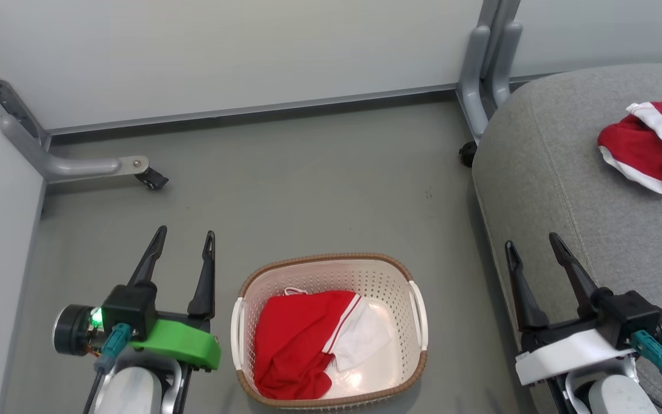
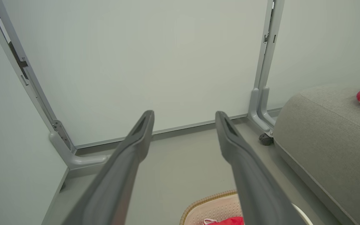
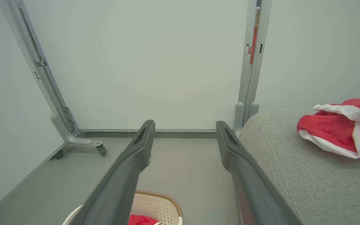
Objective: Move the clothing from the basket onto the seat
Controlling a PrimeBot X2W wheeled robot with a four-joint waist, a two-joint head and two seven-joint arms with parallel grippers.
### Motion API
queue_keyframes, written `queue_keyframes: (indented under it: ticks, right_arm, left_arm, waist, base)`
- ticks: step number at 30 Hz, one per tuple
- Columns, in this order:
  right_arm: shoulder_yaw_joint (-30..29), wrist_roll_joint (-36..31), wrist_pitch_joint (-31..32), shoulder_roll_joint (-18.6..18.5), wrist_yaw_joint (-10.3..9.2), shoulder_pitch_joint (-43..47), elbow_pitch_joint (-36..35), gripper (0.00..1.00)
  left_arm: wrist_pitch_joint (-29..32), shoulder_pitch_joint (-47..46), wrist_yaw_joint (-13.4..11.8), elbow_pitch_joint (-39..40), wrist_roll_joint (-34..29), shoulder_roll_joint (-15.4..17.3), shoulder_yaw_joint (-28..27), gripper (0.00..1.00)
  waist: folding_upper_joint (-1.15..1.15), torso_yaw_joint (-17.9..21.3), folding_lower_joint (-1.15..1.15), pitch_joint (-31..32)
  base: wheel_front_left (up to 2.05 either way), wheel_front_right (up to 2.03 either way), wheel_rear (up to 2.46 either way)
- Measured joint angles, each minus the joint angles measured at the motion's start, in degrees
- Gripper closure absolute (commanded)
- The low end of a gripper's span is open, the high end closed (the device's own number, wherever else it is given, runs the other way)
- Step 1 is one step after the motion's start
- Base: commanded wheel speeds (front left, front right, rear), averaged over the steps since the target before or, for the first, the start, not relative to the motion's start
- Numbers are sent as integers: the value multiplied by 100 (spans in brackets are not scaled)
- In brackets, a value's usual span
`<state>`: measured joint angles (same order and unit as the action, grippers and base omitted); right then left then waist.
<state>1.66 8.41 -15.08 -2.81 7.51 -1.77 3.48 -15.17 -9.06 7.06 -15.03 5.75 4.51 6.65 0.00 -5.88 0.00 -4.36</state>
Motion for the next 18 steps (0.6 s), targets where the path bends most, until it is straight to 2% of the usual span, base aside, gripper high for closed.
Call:
queue_keyframes:
  ticks: [7, 18]
  right_arm:
    - [148, -88, 0, 1, 0, -493, -127, 0]
    - [252, -113, 0, -1, 0, -1362, -361, 0]
  left_arm:
    - [0, -740, 24, -575, -59, 212, 504, 0]
    - [0, -2118, 35, -1759, -121, 637, 1704, 0]
  waist:
    - [0, 240, 0, -427]
    - [0, 701, 0, -1427]
  base:
    - [0, 0, 0]
    - [0, 0, 0]
